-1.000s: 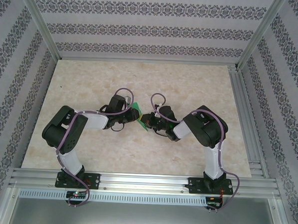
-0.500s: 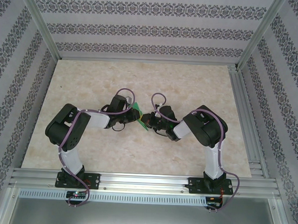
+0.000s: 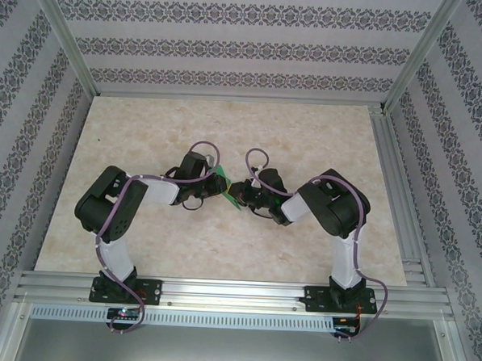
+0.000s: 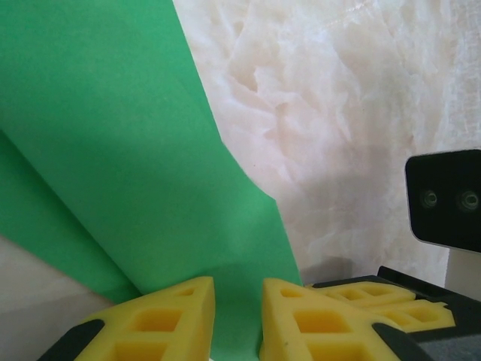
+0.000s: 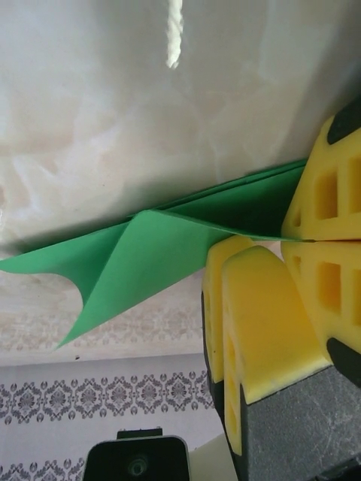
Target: Fold a paper plane with a square sheet of paper (pick it up from the middle)
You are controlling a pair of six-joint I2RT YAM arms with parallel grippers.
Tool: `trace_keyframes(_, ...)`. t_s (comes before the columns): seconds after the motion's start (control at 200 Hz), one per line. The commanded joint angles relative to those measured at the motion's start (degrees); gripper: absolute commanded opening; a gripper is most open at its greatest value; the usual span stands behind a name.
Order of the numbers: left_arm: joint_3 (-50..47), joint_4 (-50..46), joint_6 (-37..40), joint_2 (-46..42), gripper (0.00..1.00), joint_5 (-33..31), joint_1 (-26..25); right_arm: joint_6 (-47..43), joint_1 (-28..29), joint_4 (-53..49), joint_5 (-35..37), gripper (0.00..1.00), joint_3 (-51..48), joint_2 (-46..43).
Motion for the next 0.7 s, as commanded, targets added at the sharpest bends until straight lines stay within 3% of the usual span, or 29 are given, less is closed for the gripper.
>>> trace_keyframes(0.0,0.68,-3.44,-0.95,2.08,0.25,-2.96,0.00,-4.39,-1.07,-8.11,-1.72,0.12,-0.64,-2.01)
trace_keyframes(0.415,1.40,-5.28,-3.58,4.21,0.23,-2.23,0.33,-14.70,-1.54,-19.53,-3.23,0.22,-1.42,-10.02)
trace_keyframes(0.694,1.96,-6.34,-3.27,4.34,0.23,-2.27,0.33,-18.77,-1.65,-24.94,-3.13,0.17,0.40,-9.86)
